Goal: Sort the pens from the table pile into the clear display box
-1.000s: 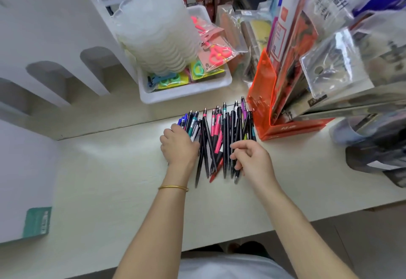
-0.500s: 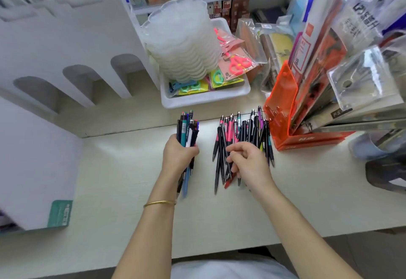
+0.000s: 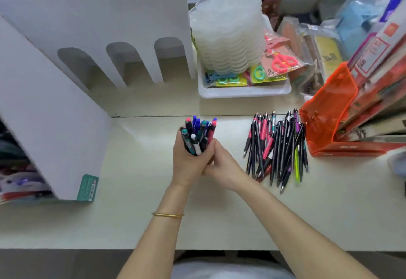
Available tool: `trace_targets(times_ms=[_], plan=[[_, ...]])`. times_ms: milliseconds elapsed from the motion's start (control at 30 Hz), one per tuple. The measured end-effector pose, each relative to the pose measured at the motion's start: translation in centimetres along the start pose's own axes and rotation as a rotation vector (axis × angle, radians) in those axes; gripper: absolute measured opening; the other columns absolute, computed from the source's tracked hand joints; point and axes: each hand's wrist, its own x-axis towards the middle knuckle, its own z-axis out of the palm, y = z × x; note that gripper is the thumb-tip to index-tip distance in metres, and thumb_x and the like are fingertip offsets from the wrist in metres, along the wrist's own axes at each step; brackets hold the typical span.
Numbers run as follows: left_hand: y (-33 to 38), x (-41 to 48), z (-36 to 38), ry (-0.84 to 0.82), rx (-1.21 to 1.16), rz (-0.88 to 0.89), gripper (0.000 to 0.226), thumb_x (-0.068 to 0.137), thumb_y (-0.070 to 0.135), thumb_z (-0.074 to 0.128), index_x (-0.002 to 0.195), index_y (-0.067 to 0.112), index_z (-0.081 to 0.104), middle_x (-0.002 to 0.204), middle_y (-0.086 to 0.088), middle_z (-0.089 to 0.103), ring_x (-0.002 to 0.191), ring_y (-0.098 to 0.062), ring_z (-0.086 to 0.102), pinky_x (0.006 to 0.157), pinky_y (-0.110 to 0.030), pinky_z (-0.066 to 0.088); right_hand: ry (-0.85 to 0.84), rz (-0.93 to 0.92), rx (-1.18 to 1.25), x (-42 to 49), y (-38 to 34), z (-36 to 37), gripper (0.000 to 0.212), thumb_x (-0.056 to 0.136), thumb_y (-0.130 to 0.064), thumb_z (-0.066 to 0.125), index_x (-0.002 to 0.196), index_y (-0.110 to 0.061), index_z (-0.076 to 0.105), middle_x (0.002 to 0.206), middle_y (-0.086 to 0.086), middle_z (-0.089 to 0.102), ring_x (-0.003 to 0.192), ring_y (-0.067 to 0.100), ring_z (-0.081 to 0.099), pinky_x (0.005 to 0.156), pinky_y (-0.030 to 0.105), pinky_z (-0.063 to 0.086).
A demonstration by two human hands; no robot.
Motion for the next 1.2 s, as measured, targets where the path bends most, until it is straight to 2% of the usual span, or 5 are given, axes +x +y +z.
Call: trace_targets(times_ms=[267, 700, 900, 1067, 1200], plan=[[-1.4, 0.1, -1.9, -0.018, -0.026, 0.051, 0.052, 0.073, -0.003, 0.077, 0.095, 0.036, 0.050, 0.087, 0.029, 0.064, 0.087, 0.008, 0.062, 0.077, -0.010, 0.046, 0.090, -0.144, -0.089, 1.6, 0.6, 2.7, 0.044, 0.072, -0.005, 0.053, 0.112, -0.023, 0.059, 0.101, -0.003, 0.068, 0.100, 0.015, 0.064, 0.082, 0.048, 0.054], [-2.8, 0.4, -3.3, -0.171, -0.081, -0.009, 0.055, 0.070, -0.012, 0.077, 0.097, 0.029, 0.053, 0.086, 0.020, 0.068, 0.085, 0.010, 0.064, 0.076, -0.009, 0.047, 0.255, -0.057, -0.133, 1.4, 2.5, 5.1, 0.043, 0.062, -0.026, 0.057, 0.105, -0.027, 0.055, 0.093, -0.012, 0.062, 0.091, 0.017, 0.061, 0.073, 0.046, 0.053], [-2.9, 1.3, -3.2, -0.145, -0.138, -0.050, 0.037, 0.070, 0.010, 0.076, 0.101, 0.023, 0.060, 0.100, -0.007, 0.073, 0.098, -0.020, 0.070, 0.087, -0.033, 0.054, 0.173, -0.112, -0.098, 1.6, 2.1, 5.0, 0.041, 0.073, -0.009, 0.059, 0.112, -0.022, 0.060, 0.102, -0.008, 0.067, 0.098, 0.011, 0.064, 0.079, 0.041, 0.056], [-1.4, 1.6, -3.0, -0.106, -0.318, -0.136, 0.029, 0.082, -0.010, 0.066, 0.105, 0.007, 0.060, 0.095, -0.012, 0.074, 0.094, -0.019, 0.072, 0.079, -0.030, 0.057, 0.177, -0.147, -0.084, 0.9, 1.0, 4.1, 0.030, 0.073, -0.022, 0.065, 0.102, -0.020, 0.062, 0.088, -0.008, 0.066, 0.082, 0.007, 0.061, 0.067, 0.032, 0.050], [-0.4, 2.3, -3.3, -0.074, -0.482, -0.210, 0.028, 0.072, 0.006, 0.066, 0.099, 0.000, 0.062, 0.079, -0.005, 0.072, 0.088, -0.025, 0.070, 0.079, -0.037, 0.055, 0.137, -0.072, -0.032, 0.0, 1.2, 3.5, 0.040, 0.079, -0.023, 0.074, 0.108, -0.035, 0.051, 0.108, -0.012, 0.055, 0.107, 0.008, 0.053, 0.089, 0.030, 0.046]])
